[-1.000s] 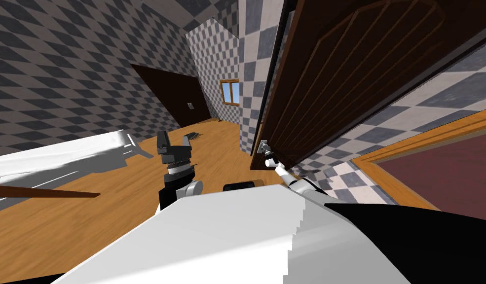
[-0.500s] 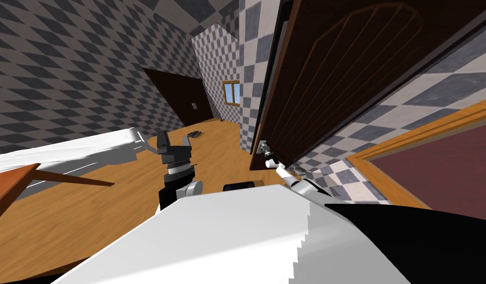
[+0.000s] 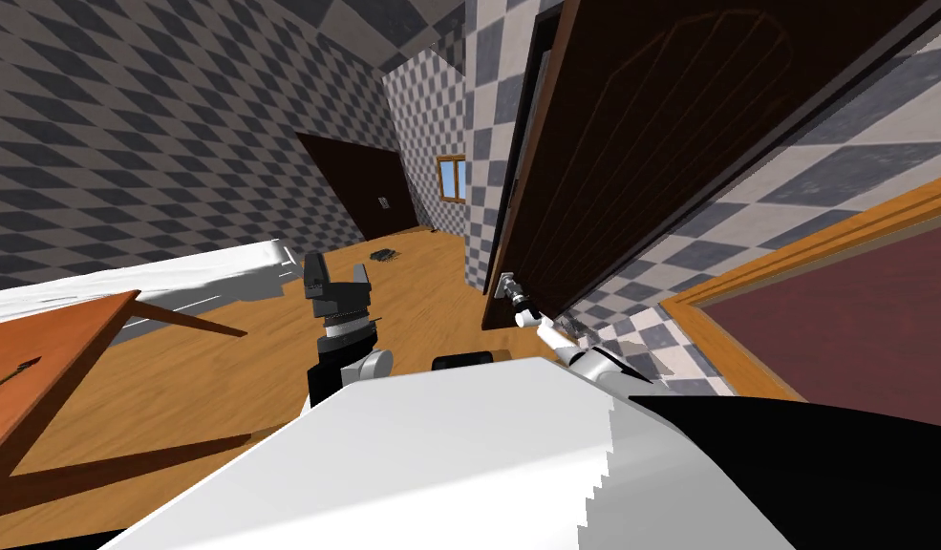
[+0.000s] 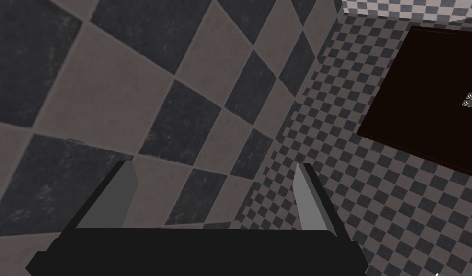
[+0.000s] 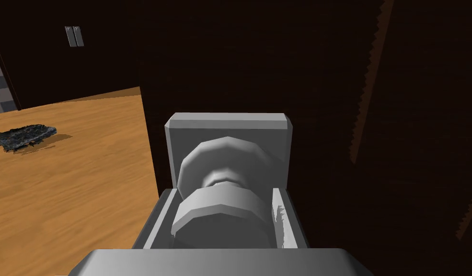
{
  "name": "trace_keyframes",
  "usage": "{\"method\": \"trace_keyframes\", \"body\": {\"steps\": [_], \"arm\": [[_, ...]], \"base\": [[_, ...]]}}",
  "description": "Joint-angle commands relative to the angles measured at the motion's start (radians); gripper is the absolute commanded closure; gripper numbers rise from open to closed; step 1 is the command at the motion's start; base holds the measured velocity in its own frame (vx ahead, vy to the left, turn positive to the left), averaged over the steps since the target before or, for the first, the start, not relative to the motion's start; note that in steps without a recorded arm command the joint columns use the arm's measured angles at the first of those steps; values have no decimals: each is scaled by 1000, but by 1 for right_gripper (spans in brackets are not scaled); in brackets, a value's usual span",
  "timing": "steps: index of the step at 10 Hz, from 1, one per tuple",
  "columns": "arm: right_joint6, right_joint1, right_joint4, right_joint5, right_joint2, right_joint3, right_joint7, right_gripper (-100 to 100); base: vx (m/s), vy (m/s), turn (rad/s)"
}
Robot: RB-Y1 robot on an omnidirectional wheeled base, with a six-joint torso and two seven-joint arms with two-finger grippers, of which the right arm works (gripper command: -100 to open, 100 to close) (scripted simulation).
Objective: Pull the door open
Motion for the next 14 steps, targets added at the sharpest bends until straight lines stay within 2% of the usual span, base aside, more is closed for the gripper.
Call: {"method": "trace_keyframes", "body": {"steps": [1, 4, 5, 6, 7, 10, 14], "arm": [[-13, 1, -7, 5, -17, 27, -26, 100], [-22, 9, -27, 10, -40, 61, -53, 100], [-18, 5, -20, 9, -35, 56, -47, 100], [-28, 13, -32, 14, -51, 78, -66, 100], [-32, 15, -36, 15, -57, 84, -71, 100], [-56, 29, -64, 22, -97, 128, -109, 100], [-82, 43, -93, 30, -139, 173, -149, 100]], "base": [[-182, -112, 89], [-189, -84, 59], [-81, -35, 25], [-123, -64, 77], [-151, -97, 88], [-187, -107, 94], [-167, -117, 84]]}}
